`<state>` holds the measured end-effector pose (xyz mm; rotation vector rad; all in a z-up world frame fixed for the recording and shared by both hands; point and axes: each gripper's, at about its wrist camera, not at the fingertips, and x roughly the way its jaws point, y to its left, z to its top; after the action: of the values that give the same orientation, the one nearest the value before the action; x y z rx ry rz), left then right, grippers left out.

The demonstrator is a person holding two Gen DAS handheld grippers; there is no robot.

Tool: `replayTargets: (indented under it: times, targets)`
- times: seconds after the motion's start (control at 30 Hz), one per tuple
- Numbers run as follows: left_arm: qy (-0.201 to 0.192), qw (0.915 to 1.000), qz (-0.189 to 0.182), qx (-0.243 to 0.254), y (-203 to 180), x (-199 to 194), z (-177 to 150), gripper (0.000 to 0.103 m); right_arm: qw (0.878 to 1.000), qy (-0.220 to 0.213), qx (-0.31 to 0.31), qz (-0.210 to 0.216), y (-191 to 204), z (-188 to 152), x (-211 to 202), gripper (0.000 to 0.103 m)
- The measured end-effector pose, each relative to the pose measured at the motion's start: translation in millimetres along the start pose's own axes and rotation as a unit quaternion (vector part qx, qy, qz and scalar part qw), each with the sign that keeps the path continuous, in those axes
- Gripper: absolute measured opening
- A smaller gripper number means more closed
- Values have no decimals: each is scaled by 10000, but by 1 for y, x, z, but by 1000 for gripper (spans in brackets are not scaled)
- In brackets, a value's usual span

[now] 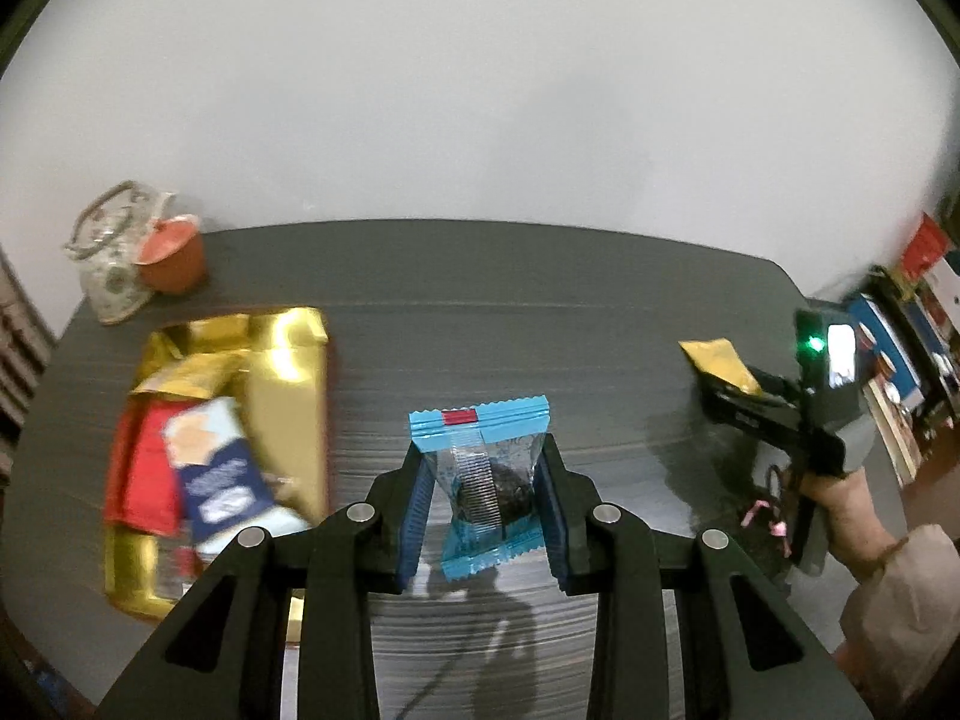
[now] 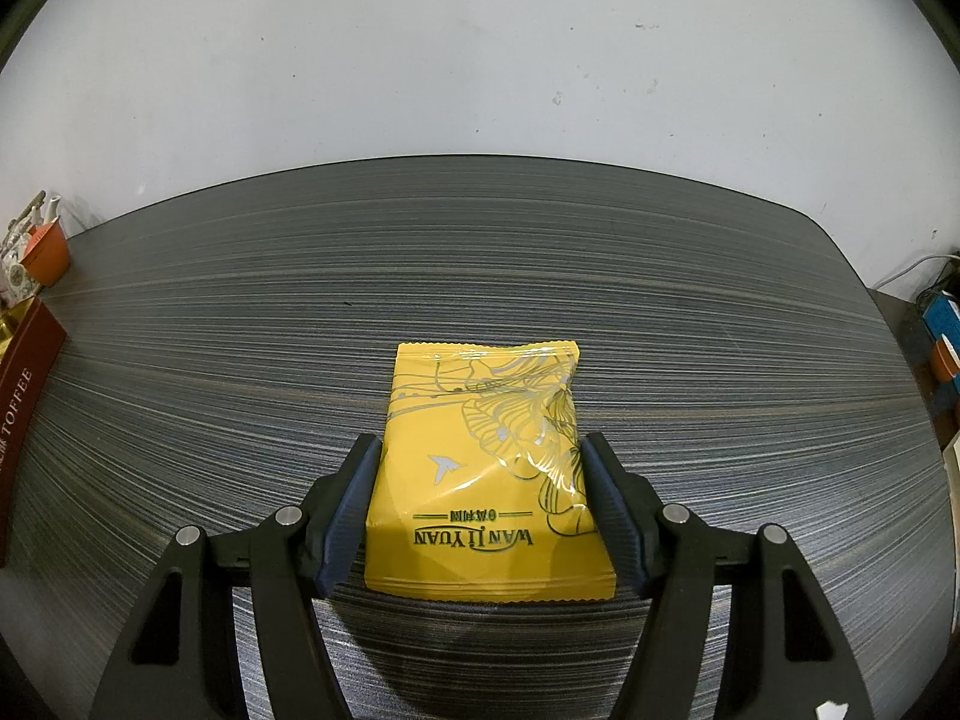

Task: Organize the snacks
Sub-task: 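Carry the blue packet with the left gripper into the gold tin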

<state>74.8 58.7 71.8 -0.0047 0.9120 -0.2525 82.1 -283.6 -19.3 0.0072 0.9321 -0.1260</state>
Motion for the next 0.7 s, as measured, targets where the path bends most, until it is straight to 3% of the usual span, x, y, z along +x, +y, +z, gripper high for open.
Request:
replayTargets:
  times: [0.37,0.7]
  targets:
    - [-37,9953,738,-630,100,-16,14,34,10000,0,1,3,-1,0,0,65]
    - [243,9899,782,-1158,152,-1,20,34,10000,0,0,1,0,0,0,65]
